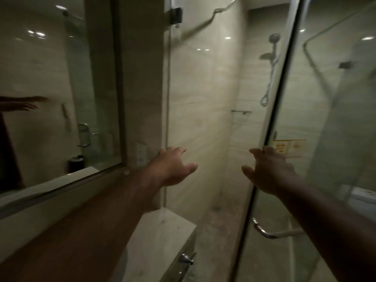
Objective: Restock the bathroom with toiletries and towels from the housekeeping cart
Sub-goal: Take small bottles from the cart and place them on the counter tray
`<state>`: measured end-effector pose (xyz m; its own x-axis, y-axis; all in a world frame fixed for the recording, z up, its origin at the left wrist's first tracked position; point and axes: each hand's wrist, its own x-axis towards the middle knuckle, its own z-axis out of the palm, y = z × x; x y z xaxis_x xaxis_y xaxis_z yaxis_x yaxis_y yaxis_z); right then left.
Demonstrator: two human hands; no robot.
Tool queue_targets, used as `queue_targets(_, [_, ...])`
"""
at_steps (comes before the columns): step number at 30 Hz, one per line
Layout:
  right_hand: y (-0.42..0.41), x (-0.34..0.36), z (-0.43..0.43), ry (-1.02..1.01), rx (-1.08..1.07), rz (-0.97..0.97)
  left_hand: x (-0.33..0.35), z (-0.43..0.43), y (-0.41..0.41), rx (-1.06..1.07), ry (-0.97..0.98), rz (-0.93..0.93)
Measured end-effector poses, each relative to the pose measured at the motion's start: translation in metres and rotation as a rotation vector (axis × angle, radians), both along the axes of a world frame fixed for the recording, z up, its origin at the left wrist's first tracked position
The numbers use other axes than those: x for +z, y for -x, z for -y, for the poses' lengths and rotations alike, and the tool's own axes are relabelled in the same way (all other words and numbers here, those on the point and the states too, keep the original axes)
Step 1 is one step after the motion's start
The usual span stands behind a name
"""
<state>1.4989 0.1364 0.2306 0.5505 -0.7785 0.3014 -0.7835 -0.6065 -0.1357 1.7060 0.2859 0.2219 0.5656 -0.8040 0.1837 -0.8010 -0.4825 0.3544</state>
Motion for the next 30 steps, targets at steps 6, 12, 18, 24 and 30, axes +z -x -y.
queue_targets(6, [0.083,0.013,0.034,0.009,-0.261,-0.04,0.008,0.083,0.049,-0.26,0.026,0.003])
queue_targets(12, [0.14,0.013,0.049,-0.01,-0.477,-0.096,0.005,0.145,0.095,-0.478,0.052,-0.012])
queue_targets(18, [0.191,-0.008,0.046,-0.017,-0.669,-0.13,-0.025,0.201,0.136,-0.677,0.068,-0.046])
queue_targets(24, [0.269,-0.043,0.025,-0.08,-0.881,-0.246,-0.065,0.238,0.199,-0.867,-0.037,-0.07])
queue_targets(30, [0.35,-0.048,0.025,-0.074,-0.961,-0.151,-0.066,0.258,0.3,-1.092,0.039,-0.104])
